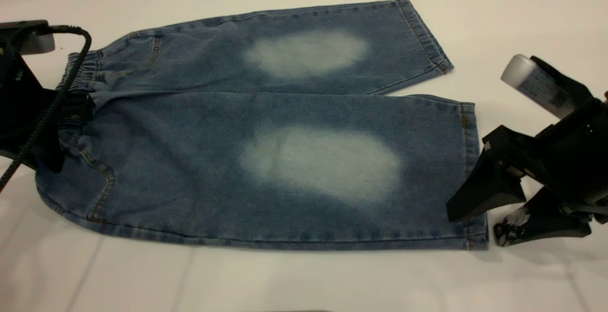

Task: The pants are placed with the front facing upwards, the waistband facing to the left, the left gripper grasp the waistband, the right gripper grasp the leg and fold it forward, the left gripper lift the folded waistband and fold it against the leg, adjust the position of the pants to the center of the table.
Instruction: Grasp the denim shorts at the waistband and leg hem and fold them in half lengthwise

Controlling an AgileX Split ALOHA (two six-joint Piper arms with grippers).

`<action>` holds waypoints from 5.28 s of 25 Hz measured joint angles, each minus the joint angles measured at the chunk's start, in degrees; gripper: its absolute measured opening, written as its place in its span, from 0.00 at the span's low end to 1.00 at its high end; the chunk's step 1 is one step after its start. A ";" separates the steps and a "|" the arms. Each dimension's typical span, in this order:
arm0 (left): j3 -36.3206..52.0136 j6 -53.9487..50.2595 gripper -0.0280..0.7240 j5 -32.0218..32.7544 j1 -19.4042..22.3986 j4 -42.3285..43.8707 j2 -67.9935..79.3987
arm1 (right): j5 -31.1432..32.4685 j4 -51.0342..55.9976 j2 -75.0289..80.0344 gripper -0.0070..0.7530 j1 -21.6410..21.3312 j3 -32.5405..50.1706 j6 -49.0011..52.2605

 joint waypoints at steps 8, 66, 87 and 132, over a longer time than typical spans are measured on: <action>0.00 0.00 0.12 0.00 0.00 0.00 -0.05 | 0.86 3.86 0.78 0.60 0.00 0.00 -2.59; 0.00 2.60 0.12 4.52 -2.02 -3.43 -2.95 | -1.22 -9.16 -5.24 0.05 -8.47 -2.85 5.30; 0.10 -1.70 0.12 0.99 -7.55 -8.70 -14.63 | 11.48 -14.85 -8.78 0.05 -9.61 -20.87 22.80; -5.69 -40.60 0.12 -37.84 -0.06 -17.21 1.82 | 2.62 -1.93 13.78 0.05 -8.38 -55.67 32.88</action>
